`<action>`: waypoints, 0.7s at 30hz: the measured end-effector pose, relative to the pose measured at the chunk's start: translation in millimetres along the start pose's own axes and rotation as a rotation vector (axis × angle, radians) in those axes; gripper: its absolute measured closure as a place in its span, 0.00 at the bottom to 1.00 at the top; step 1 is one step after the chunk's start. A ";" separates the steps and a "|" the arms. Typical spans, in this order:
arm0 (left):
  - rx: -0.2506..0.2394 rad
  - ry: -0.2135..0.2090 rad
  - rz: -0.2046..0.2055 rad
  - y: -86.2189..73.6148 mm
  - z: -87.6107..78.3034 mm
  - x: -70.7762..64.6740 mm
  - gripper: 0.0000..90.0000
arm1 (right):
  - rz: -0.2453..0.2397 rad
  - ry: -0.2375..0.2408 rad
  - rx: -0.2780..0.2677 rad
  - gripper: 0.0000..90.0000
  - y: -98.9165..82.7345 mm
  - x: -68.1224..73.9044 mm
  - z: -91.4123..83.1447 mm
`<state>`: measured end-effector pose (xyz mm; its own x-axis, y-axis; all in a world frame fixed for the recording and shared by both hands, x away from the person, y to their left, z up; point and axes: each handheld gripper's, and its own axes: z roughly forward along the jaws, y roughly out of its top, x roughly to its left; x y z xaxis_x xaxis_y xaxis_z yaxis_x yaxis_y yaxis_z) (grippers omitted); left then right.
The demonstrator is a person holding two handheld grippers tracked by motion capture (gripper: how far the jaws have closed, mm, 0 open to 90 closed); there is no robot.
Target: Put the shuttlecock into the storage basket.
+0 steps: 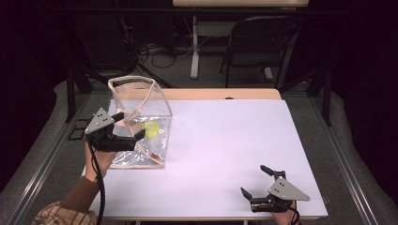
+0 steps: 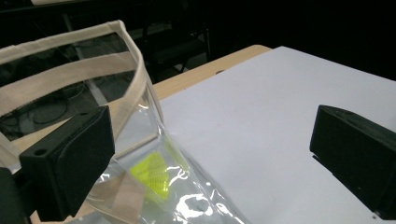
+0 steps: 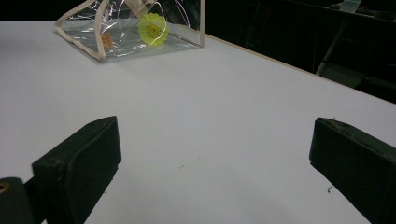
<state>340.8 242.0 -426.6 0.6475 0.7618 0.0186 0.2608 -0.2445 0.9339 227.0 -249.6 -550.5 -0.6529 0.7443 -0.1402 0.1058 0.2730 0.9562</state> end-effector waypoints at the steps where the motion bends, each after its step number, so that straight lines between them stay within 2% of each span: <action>1: -0.001 -0.001 -0.001 -3.9 -0.3 -2.2 0.00 | 0.001 0.001 -0.001 0.02 -0.1 -0.1 0.2; 12: -0.009 -0.022 -0.009 -26.1 -3.7 -11.7 0.00 | -0.001 0.000 0.001 0.02 0.1 0.2 0.1; 21: -0.011 -0.043 -0.025 -50.9 -6.4 -18.6 0.00 | -0.004 0.001 0.002 0.02 0.2 0.4 0.0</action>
<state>310.9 244.1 -472.2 0.6711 0.7411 -0.0195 0.2690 -0.2190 0.9379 226.8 -249.2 -550.4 -0.6538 0.7430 -0.1435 0.1047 0.2767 0.9552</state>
